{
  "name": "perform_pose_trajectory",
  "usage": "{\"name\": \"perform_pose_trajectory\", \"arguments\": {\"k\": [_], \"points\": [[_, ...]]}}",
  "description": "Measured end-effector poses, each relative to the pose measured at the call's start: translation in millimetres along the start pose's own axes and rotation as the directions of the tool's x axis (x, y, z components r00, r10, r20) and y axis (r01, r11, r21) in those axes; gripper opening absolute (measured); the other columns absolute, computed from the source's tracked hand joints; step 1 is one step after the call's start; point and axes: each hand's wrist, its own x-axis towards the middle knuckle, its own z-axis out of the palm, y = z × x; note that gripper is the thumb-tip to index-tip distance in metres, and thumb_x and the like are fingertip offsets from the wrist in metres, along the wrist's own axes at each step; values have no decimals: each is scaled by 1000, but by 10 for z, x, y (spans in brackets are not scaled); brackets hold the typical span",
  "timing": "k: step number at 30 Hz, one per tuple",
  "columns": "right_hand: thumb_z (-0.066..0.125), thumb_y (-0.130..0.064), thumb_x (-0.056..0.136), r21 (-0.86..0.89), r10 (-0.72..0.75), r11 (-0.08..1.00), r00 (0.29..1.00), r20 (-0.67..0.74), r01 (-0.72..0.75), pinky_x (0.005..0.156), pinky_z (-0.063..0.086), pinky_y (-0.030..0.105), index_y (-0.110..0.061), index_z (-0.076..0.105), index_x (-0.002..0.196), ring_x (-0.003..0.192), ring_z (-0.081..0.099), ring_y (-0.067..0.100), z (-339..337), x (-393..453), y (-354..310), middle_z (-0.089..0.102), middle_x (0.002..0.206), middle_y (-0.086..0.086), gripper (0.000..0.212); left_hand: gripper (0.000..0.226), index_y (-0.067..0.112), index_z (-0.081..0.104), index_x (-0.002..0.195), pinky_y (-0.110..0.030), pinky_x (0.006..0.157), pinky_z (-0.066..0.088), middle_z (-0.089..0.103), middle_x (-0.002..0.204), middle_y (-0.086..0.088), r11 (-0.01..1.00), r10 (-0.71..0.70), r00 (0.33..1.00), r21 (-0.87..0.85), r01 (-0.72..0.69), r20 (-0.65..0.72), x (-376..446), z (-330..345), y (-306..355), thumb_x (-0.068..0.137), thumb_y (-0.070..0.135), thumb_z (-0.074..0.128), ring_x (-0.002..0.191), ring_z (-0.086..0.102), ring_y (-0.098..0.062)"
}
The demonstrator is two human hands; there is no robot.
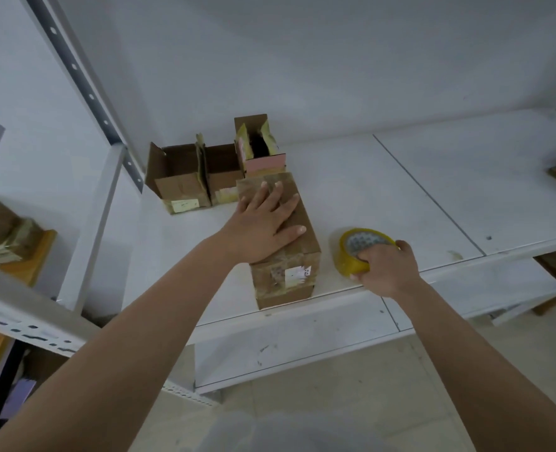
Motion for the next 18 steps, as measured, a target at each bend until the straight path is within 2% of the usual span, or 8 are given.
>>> {"name": "perform_pose_trajectory", "arguments": {"k": [3,5,7,8,10,12,14,18], "points": [[58,-50,88,33,16,999,999,-50,-14,98,30,32,-29,65,105,114,55,18,-351,-30,70,63,111,-4,28,70,29,2,156,-47,118,-5,-13,163,-6,1000,-11,1000,-22,12,28,-13,-39,-16,97,61,23,148,-17,-26],[67,-42,85,295,6,955,994,-108,26,84,33,30,-21,64,83,97,58,22,-666,-75,170,60,86,-2,21,68,27,10,155,-48,119,-2,-4,164,-5,995,-15,1000,-97,17,26,-40,-117,21,97,59,25,149,-11,-25],[75,-27,81,658,-29,748,995,-98,86,74,39,30,-10,65,74,76,58,20,-946,-156,208,58,71,1,21,61,26,40,142,-47,117,21,35,153,-6,928,-12,998,-373,-10,-54,-100,-228,126,95,62,26,144,27,-21],[77,-21,81,763,-65,635,993,-98,117,72,42,29,-8,69,77,73,58,17,-1061,-211,180,61,71,4,15,57,27,52,121,-40,105,38,55,129,-3,842,-30,991,-538,-47,-133,-137,-275,207,91,67,26,121,50,-10],[77,-16,81,814,-128,559,986,-102,157,73,46,29,-8,73,85,73,61,15,-1196,-281,96,67,77,14,11,53,30,55,90,-19,75,42,60,92,11,692,-111,960,-713,-111,-257,-183,-381,379,82,75,27,79,55,8],[77,-17,81,808,-173,562,980,-95,177,74,46,31,-5,72,88,75,61,16,-1254,-325,8,68,86,20,14,65,19,65,79,-15,65,46,70,77,4,634,-124,951,-759,-144,-284,-177,-457,503,81,74,31,70,66,-4],[76,-18,82,808,-209,561,975,-74,182,70,47,30,-10,72,83,71,61,11,-1292,-332,-29,68,79,12,9,68,12,68,71,-23,64,53,71,66,0,666,-113,952,-733,-140,-284,-172,-499,586,84,71,39,62,68,-11],[74,-22,83,850,-282,501,959,-18,164,62,48,21,-15,71,81,63,63,4,-1360,-353,-36,67,66,-6,8,46,11,67,65,-36,69,57,67,56,4,817,-130,885,-554,-160,-448,-162,-492,575,93,47,58,51,60,-4]]}}
